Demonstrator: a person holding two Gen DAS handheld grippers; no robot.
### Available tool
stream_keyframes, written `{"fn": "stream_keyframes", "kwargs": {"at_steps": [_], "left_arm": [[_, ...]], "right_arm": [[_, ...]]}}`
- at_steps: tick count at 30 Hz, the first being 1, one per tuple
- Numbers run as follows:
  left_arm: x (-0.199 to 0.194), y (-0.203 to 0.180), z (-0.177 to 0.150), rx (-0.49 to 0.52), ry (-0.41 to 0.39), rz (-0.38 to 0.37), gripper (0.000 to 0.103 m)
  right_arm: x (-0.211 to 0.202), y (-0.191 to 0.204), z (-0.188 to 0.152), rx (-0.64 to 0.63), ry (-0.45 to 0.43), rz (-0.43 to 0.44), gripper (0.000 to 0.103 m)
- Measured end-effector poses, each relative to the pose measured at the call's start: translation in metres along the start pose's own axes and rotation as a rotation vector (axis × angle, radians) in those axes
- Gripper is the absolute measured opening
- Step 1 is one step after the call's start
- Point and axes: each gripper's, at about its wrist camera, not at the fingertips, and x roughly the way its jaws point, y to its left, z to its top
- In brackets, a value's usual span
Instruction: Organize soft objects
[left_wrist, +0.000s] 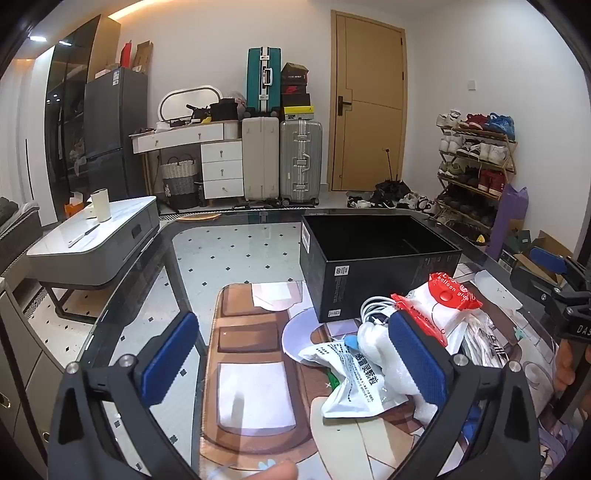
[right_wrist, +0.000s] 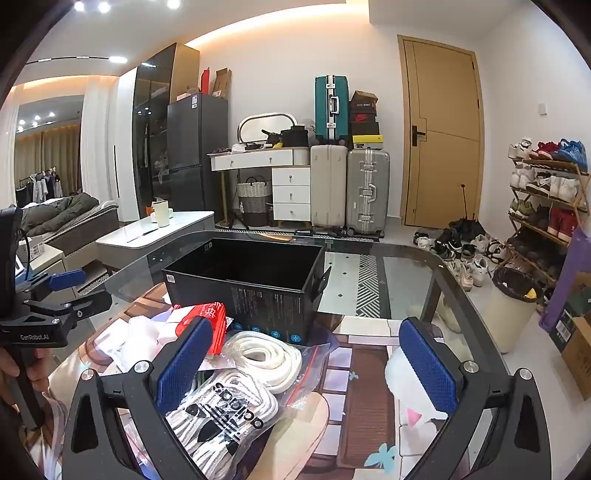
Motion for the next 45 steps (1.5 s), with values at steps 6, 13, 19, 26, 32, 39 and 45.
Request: {"fn": "stream_keyframes", "kwargs": {"at_steps": [6,13,19,26,32,39,45], "left_arm": [[0.0015,0.0009,-0.0014,-0.011,-0.005,-0.003,0.103],[-0.0034,0.006,0.0001,-0.014,-0.006,-0.006,0.103],[-0.001,0.0026,0.0008,-0.019,0.0,-0.006,0.103],[-0.001,0.0037,0.001,-0.016,-0.006,-0.006,0.103],[-0.0011,0.0026,0.0011,-0.016,-0.007,-0.003,0.103],[-0.0022,0.0011,0.0005,-0.014,-0.011,0.0,0.103],[-0.0028,0.0008,0.0004,-0.017,-0.013,0.004,0.103]], "right_arm": [[-0.0007,0.0,-0.0001,-0.002,-0.003,0.0,0.103],[0.0002,0.0003,-0.0002,-0.002,0.0,-0.001,0.103],[0.0005,-0.0001,-0.0005,-0.006,-0.002,-0.001,0.103],[-0.0043,-0.0002,0.0043,-0.005,-0.001,-0.002,0.103],[-0.0045,0.001,0.0039,-0.004,-0.002,-0.004,0.103],[-0.0043,-0.0001,0.0034,-0.006,-0.002,-0.003,0.103],[-0.0049,0.0006,0.003,-0.005,-0.006,-0.005,0.103]]}}
